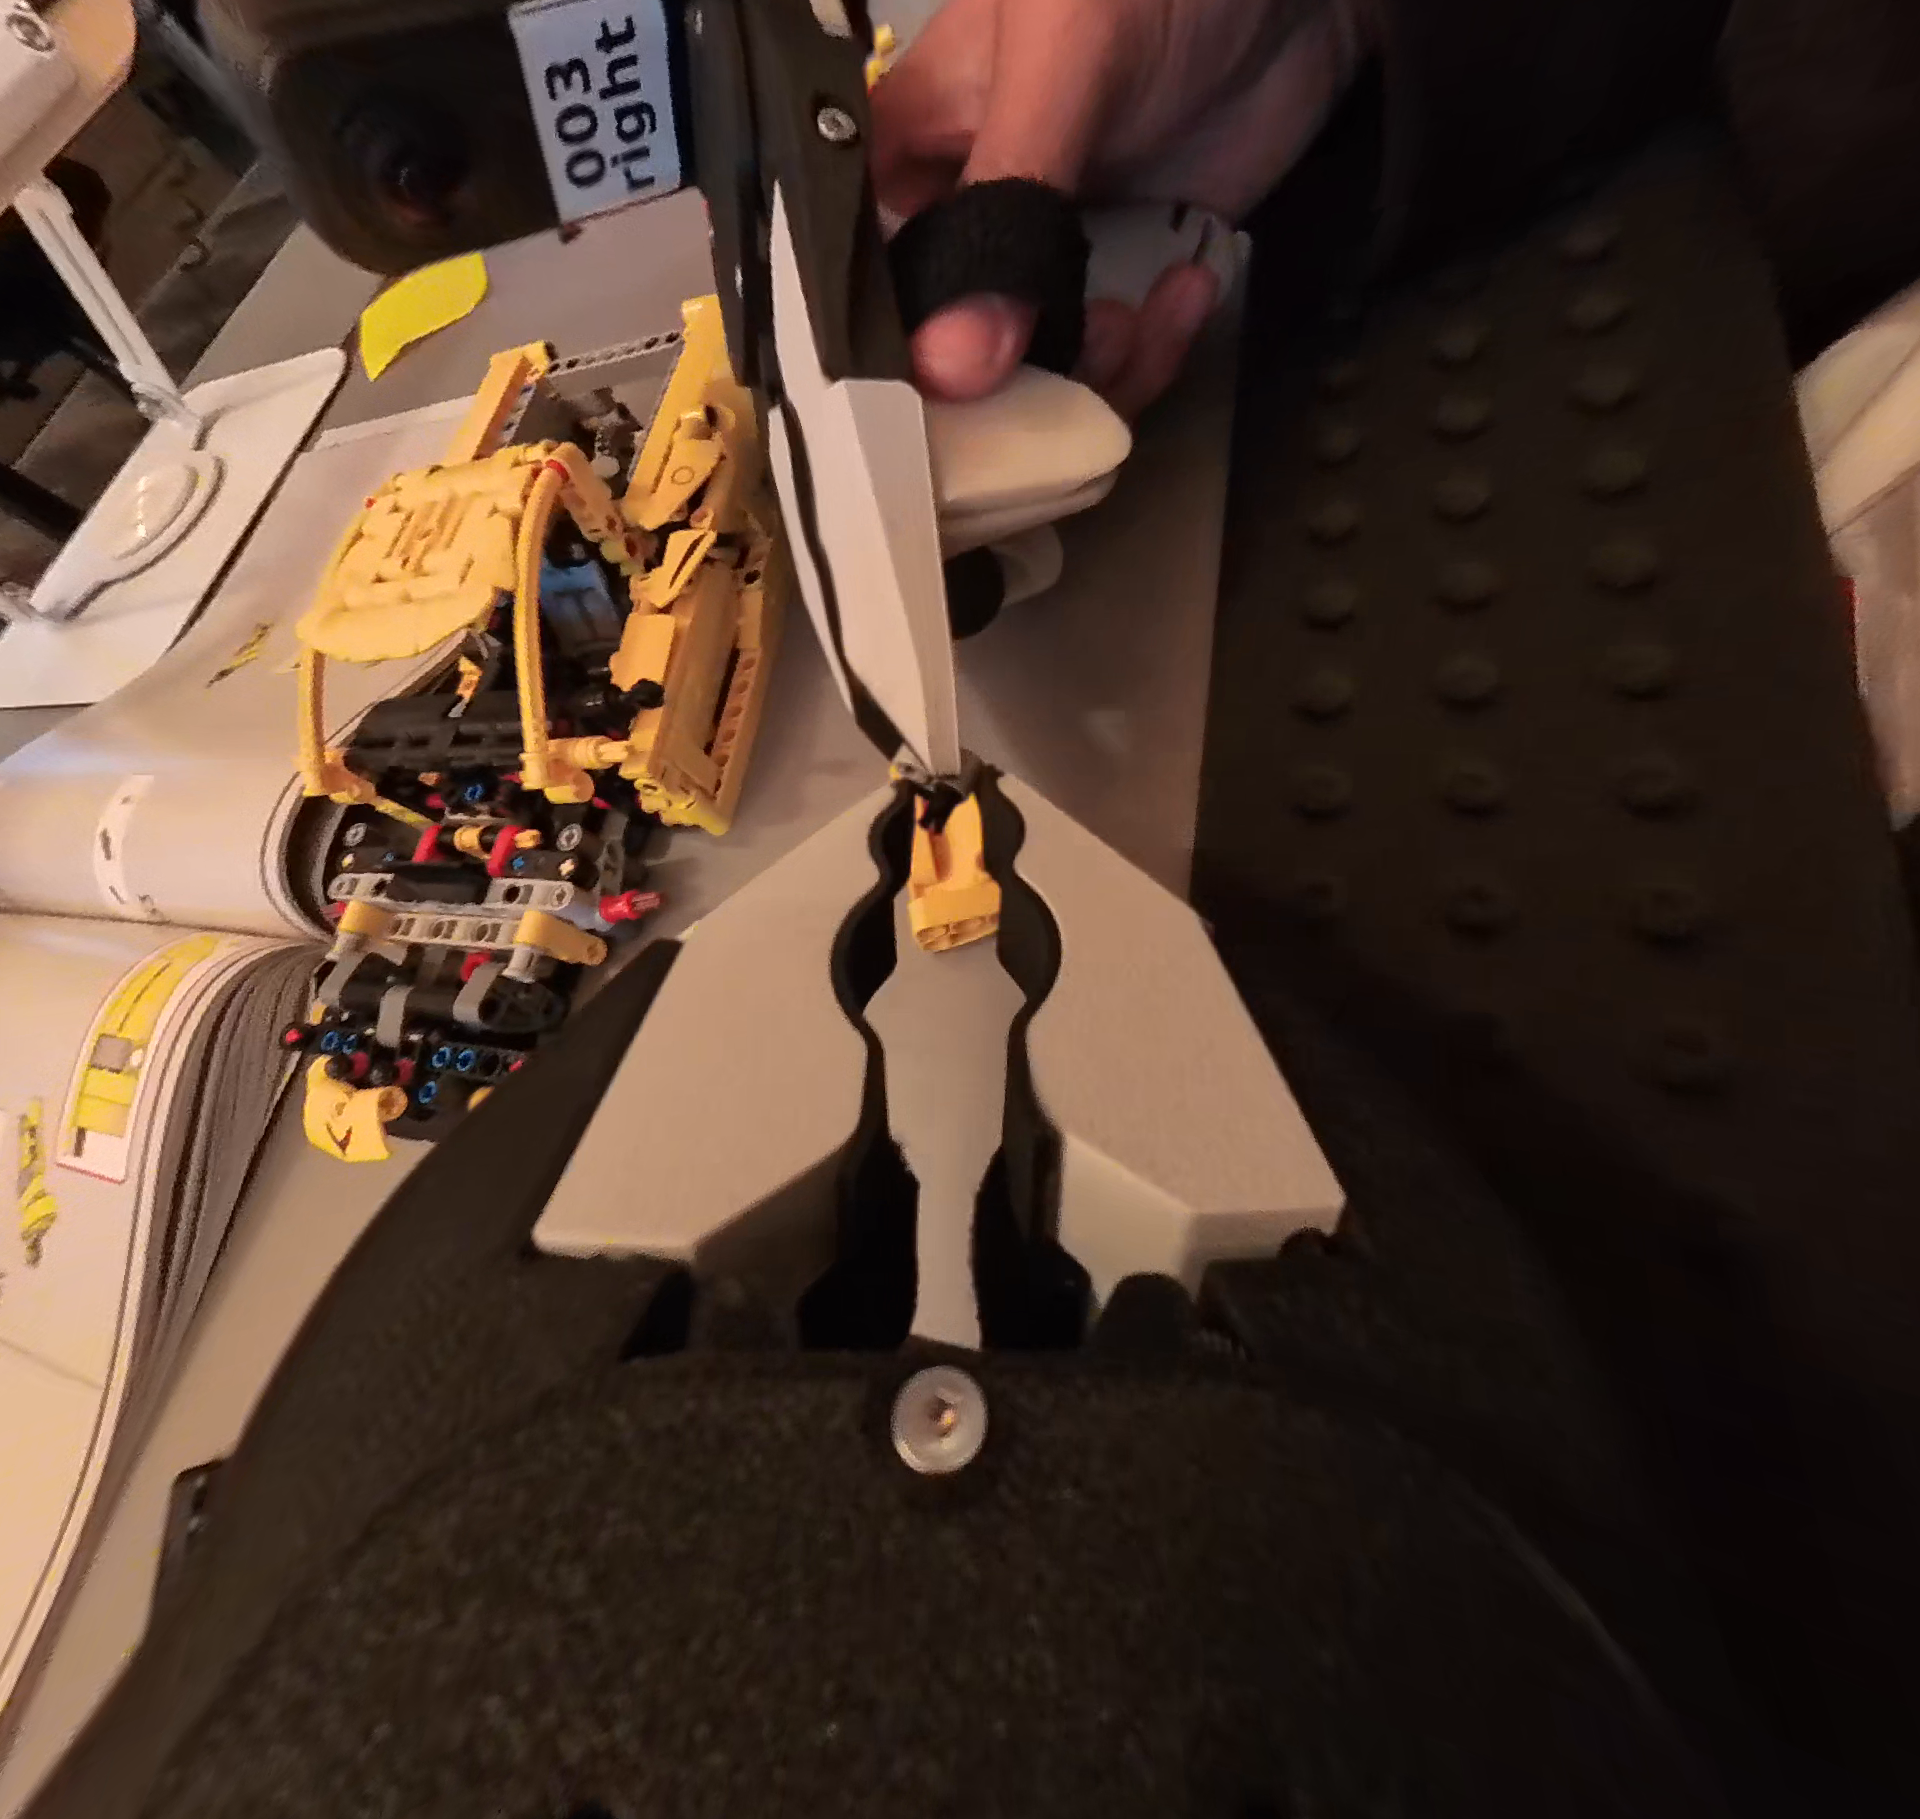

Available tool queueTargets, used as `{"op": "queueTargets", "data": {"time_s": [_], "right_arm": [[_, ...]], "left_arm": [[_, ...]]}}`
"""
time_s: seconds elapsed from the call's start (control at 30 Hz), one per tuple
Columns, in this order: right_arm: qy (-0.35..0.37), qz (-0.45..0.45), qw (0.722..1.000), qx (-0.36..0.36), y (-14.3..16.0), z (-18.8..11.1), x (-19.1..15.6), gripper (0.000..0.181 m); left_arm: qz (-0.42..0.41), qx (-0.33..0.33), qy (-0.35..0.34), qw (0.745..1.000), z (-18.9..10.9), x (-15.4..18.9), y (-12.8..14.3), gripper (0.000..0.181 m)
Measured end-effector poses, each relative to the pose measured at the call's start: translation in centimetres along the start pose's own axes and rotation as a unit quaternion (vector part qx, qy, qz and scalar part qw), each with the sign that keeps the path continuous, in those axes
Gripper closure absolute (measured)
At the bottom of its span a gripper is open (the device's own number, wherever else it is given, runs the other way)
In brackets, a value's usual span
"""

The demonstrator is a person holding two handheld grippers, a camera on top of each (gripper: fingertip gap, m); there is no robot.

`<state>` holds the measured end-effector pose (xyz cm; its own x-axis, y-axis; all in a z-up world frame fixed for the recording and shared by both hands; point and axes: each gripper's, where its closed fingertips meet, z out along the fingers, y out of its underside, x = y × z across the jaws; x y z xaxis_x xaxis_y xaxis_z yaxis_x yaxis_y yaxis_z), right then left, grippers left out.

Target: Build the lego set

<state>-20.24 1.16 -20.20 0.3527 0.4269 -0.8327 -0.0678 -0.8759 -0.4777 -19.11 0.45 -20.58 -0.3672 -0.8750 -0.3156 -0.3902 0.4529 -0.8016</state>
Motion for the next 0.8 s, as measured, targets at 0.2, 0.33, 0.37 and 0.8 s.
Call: {"op": "queueTargets", "data": {"time_s": [0.2,0.33,0.37,0.8], "right_arm": [[0.004,-0.002,0.996,0.087,-2.2,-0.8,0.2,0.173],[0.008,-0.016,0.995,0.101,-2.3,-0.8,-0.1,0.171],[0.015,-0.017,0.995,0.099,-2.3,-0.6,0.1,0.169],[0.069,-0.003,0.996,0.055,-0.9,-0.4,1.3,0.175]], "left_arm": [[-0.049,-0.001,-0.046,0.998,-0.3,-2.1,0.1,0.175],[-0.072,0.006,-0.034,0.997,-0.5,-2.1,0.0,0.176],[-0.073,0.003,-0.027,0.997,-0.3,-1.9,0.1,0.176],[-0.101,-0.011,0.023,0.995,-0.1,-0.4,0.9,0.169]]}}
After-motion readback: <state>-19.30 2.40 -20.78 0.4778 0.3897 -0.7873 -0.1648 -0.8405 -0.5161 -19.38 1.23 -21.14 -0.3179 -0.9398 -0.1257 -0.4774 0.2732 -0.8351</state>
